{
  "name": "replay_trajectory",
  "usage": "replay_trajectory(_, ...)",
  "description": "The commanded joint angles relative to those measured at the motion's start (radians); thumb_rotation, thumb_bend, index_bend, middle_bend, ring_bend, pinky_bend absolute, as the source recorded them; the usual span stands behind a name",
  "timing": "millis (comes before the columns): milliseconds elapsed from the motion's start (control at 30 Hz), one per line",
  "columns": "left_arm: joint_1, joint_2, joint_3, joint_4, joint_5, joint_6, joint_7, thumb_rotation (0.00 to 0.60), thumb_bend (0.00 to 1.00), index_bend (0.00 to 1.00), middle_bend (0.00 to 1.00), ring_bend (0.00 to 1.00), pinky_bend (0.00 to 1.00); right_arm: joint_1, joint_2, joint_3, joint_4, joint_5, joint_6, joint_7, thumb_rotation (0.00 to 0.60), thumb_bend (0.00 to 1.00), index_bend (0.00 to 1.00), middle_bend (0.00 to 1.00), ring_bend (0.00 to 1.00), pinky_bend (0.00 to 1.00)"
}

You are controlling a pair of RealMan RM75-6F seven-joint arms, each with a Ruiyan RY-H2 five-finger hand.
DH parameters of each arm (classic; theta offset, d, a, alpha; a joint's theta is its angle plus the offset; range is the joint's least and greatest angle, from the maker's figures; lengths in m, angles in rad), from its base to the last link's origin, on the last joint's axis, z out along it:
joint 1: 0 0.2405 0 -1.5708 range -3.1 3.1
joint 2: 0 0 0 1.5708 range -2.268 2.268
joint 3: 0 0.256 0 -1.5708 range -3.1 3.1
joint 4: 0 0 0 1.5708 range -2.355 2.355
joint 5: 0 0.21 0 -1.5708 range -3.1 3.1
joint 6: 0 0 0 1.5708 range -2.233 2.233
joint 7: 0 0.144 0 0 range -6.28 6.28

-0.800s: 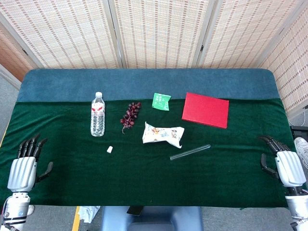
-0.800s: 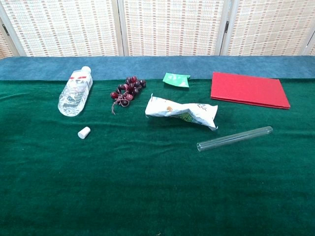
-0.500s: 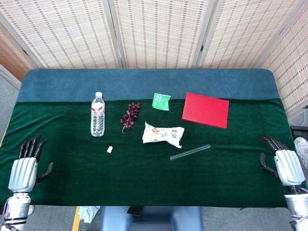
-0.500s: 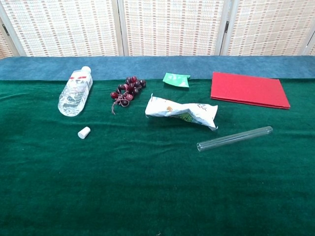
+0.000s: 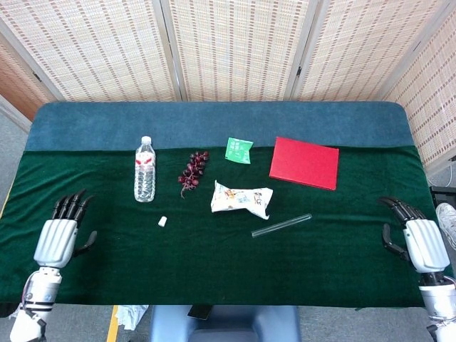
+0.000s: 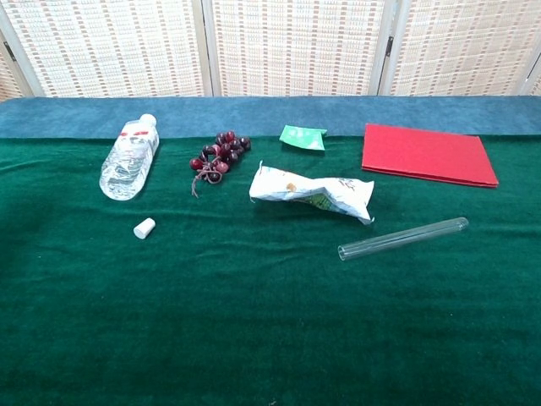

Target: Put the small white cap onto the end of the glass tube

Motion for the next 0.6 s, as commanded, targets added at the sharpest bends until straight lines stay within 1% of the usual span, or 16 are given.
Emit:
replay_trajectory(33, -0.068, -0.039, -0.024, 0.067, -0.021, -0.092, 0.012, 0.6, 0.32, 0.05, 0.04, 0.0, 0.0, 0.0, 0.002, -0.001, -0.002, -0.001, -0.001, -0.001, 0.6, 0.7, 0.22, 0.24, 0.26, 0.28)
replay_trajectory(100, -0.102, -0.057, -0.035, 0.095, -0.044, -0.143, 0.02, 0.6, 0.27, 0.02, 0.02, 0.0, 0.0, -0.001, 0.002, -0.001, -0.002, 0.0, 0.001, -0.003, 0.6, 0.7, 0.22, 0.24, 0.26, 0.28)
replay_trajectory(200, -0.14, -0.101, -0.049, 0.15, -0.051, -0.175, 0.03, 0.6, 0.24, 0.0, 0.0, 0.0, 0.0, -0.004, 0.002, -0.002, -0.002, 0.003, 0.003, 0.0, 0.6, 0.7, 0.22, 0.24, 0.26, 0.28)
replay_trajectory(433, -0.214, -0.21, -0.067, 0.271, -0.037, -0.206, 0.041, 0.6, 0.23, 0.0, 0.0, 0.0, 0.0, -0.004, -0.001, -0.002, -0.001, 0.006, 0.003, -0.002, 0.6, 0.7, 0.22, 0.24, 0.26, 0.28)
replay_trajectory(600, -0.263, -0.279, -0.073, 0.347, -0.058, -0.255, 0.048, 0.6, 0.21, 0.0, 0.0, 0.0, 0.0, 0.0, -0.005, 0.0, 0.003, 0.008, -0.003, 0.0, 0.599, 0.7, 0.22, 0.24, 0.25, 0.28)
